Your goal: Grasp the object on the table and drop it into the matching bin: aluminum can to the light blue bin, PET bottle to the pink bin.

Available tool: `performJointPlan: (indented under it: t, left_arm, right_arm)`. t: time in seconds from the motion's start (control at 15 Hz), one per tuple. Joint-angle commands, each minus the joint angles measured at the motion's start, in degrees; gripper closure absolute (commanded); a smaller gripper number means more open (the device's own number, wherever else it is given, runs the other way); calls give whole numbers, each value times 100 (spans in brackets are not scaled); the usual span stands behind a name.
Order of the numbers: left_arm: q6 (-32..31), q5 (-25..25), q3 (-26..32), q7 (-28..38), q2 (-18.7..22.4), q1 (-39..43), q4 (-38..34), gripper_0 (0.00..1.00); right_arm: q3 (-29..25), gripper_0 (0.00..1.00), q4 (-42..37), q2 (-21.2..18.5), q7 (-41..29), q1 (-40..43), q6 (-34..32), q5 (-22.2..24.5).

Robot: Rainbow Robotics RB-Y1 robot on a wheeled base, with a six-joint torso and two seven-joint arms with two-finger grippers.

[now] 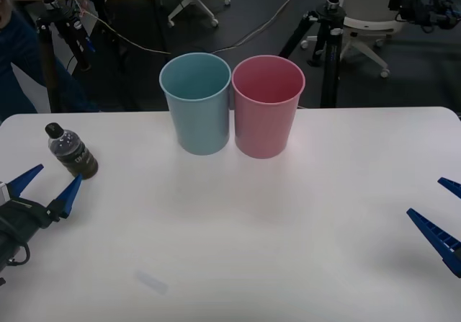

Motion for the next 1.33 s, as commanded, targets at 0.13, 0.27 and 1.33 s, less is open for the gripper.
performJointPlan:
  t: [0.13,0.27,1.33]
  left_arm:
    - [432,-63,-59,-40,9,-167,40,0]
    - [679,-72,-138,-31,9,-307,40,0]
    - [2085,51,-885,92,9,-905,40,0]
  right_arm:
    - [0,0,0,0,0,0,0,0]
    - [0,0,0,0,0,0,0,0]
    - [0,0,0,0,0,0,0,0]
